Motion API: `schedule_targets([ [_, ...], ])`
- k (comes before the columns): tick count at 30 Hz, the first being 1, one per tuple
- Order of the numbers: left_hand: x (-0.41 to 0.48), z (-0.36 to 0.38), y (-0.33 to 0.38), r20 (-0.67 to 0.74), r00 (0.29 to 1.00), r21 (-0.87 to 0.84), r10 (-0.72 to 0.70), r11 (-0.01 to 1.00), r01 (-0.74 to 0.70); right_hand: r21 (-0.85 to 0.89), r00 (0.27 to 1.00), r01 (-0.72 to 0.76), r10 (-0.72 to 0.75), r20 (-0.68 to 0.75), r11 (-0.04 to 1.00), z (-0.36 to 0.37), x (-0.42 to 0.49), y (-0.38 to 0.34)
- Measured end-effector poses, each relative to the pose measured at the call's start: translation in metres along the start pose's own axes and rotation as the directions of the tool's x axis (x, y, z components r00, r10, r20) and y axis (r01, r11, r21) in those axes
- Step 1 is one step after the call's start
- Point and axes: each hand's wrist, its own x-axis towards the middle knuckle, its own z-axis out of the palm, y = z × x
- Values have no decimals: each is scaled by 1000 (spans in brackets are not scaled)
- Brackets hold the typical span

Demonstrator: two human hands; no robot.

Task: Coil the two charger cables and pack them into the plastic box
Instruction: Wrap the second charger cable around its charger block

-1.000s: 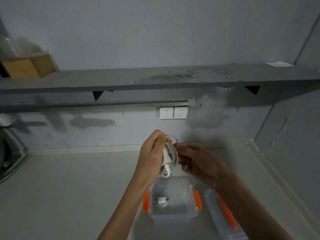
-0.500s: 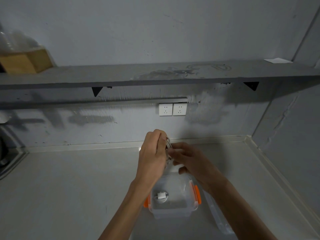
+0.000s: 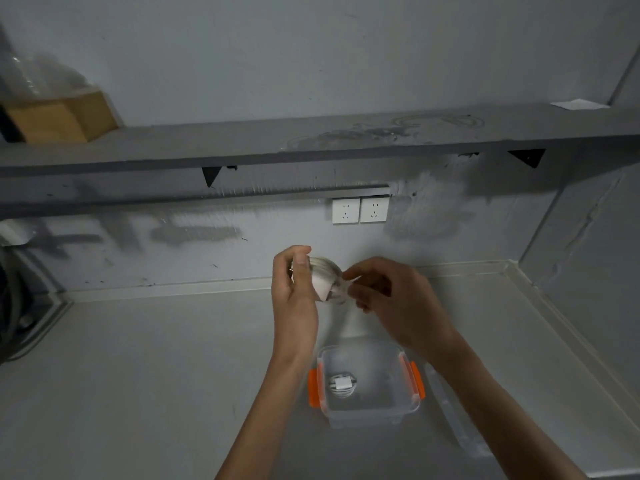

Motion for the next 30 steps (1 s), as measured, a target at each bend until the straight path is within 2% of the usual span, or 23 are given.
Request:
schedule_targets([
  [2, 2, -4, 4, 9, 986, -181, -166, 970, 165, -22, 997, 56, -57, -57, 998, 2, -2, 1],
  [4, 1, -7, 9, 25, 966, -270, -257, 929, 255, 82, 990, 73, -63, -125, 994, 9, -9, 4],
  [7, -2, -12, 6, 45, 936, -391, -349, 856, 338, 278, 960, 80, 1, -281, 957, 35, -21, 10],
  [10, -5, -20, -3, 60, 909, -401, -413, 824, 401, 409, 926, 47, 114, -360, 911, 60, -22, 19],
  [14, -3, -27, -12, 48, 923, -388, -383, 844, 370, 423, 934, -31, 178, -311, 905, 78, -19, 30],
  [16, -3, -27, -15, 25, 939, -377, -342, 867, 326, 403, 941, -44, 174, -292, 914, 85, -26, 31],
  [19, -3, -25, -22, 32, 938, -359, -345, 872, 333, 354, 959, -27, 125, -255, 935, 84, -35, 33],
  [24, -9, -12, -33, 184, 911, -393, -370, 821, 413, 543, 961, -94, 218, -168, 834, 51, -33, 50],
  [26, -11, -6, -37, 223, 906, -360, -359, 834, 419, 504, 956, -112, 231, -181, 856, 36, -31, 59],
  [30, -13, 9, -44, 241, 908, -311, -343, 859, 407, 314, 968, -122, 183, -172, 941, 13, -20, 77],
])
